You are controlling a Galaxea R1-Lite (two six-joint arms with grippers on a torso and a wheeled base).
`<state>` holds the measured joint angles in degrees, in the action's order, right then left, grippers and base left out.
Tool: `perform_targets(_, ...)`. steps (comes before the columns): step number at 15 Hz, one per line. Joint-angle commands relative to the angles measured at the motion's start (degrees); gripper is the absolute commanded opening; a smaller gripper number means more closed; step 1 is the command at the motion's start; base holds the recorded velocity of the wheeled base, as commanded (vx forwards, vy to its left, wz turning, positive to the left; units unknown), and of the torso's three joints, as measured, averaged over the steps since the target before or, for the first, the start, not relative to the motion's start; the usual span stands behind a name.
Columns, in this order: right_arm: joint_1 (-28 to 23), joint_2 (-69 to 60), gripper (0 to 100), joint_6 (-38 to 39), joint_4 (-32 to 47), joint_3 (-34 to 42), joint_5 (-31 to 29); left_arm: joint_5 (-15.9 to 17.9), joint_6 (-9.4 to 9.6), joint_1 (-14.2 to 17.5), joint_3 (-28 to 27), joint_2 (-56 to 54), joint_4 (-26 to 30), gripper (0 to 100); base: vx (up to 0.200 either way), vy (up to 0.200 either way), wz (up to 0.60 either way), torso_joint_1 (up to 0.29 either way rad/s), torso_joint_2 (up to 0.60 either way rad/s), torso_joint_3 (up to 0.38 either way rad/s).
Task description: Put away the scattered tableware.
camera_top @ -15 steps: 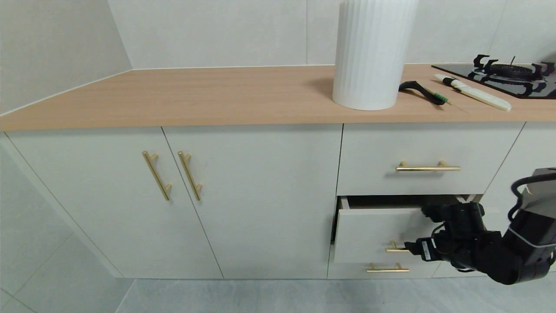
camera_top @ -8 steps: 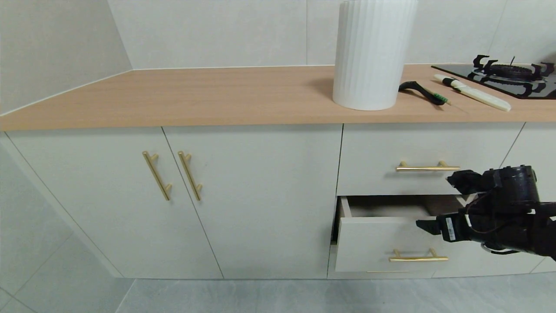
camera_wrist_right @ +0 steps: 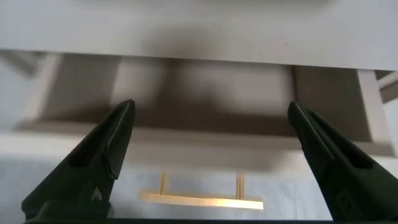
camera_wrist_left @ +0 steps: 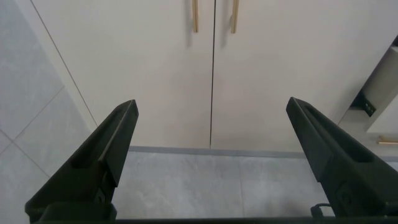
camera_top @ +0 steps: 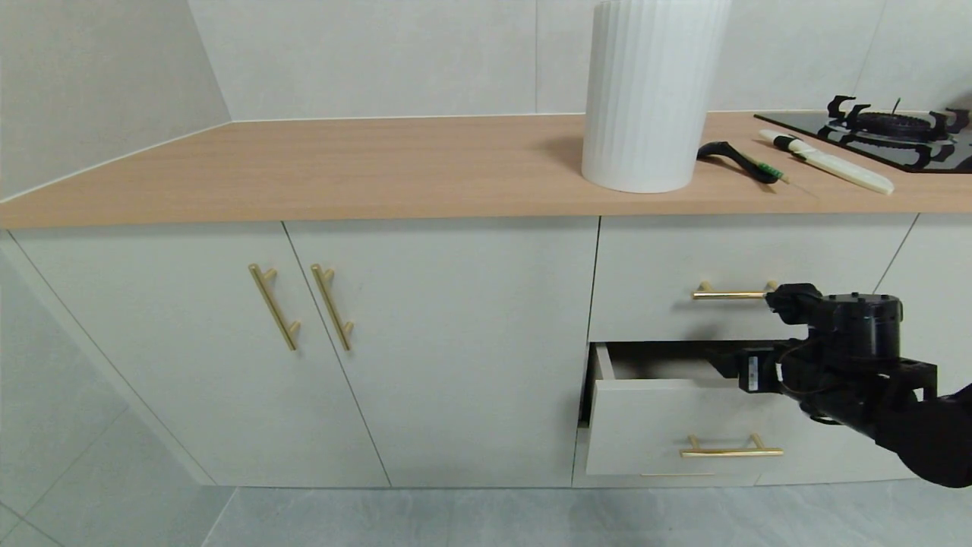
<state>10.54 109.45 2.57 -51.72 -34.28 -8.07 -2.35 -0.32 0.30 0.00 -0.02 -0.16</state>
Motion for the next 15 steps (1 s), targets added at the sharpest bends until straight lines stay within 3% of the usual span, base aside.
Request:
perform_targets(1,0.79,8.50,100,-0.11,-5.67,0.97,-1.07,-0.02,-0.03,0.05,0.00,0.02,-0.02,100,0.000,0.000,0.00,0.000,0.00,0.000)
perform_targets(3,0.88,10.88,100,-0.11,-9.27,1.06,-2.65,-0.11,-0.03,0.05,0.00,0.02,-0.02,100,0.000,0.000,0.00,0.000,0.00,0.000)
perform_targets(9,0.79,9.73,100,-0.37,-9.36,1.94,-2.83,-0.11,-0.03,0.05,0.00,0.02,-0.02,100,0.000,0.000,0.00,0.000,0.00,0.000)
perform_targets(15,0.79,3.84,100,-0.37,2.24,1.15,-2.39,-0.02,-0.03,0.05,0.00,0.02,-0.02,100,0.000,0.000,0.00,0.000,0.00,0.000)
